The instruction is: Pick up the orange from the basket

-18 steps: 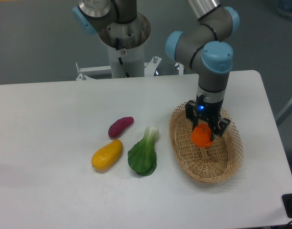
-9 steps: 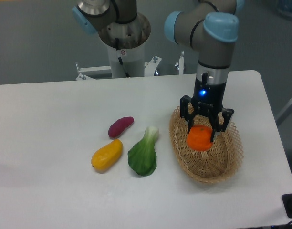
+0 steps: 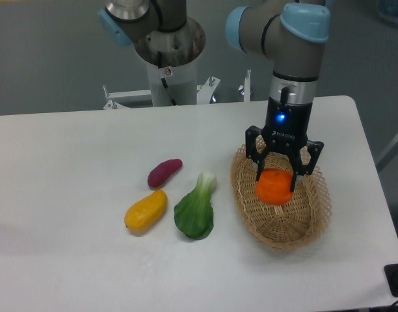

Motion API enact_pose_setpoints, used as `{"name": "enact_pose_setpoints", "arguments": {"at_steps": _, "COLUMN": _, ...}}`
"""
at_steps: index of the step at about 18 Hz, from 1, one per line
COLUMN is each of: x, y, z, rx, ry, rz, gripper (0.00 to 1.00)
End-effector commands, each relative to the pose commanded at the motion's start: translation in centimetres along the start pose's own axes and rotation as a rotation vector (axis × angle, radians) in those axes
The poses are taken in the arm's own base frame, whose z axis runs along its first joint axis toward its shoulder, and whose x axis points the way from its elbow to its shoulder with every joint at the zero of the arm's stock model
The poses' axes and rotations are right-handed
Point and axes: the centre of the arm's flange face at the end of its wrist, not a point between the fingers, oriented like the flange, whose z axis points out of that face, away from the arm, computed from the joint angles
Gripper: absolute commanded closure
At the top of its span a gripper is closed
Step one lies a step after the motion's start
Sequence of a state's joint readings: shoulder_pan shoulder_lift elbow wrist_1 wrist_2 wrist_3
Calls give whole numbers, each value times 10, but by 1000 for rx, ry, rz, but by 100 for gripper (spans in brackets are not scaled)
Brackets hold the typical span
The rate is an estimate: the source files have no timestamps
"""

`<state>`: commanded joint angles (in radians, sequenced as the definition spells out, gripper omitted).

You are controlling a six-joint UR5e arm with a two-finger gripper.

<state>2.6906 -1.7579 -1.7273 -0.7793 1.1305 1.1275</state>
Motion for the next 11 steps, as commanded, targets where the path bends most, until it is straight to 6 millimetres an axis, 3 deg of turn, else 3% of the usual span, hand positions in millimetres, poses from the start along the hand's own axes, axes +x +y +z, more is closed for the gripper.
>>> {"name": "enact_pose_setpoints", "arguments": {"at_steps": 11, "x": -4, "y": 0, "z": -3, "rx": 2, "ry": -9, "rz": 3, "gripper": 33}}
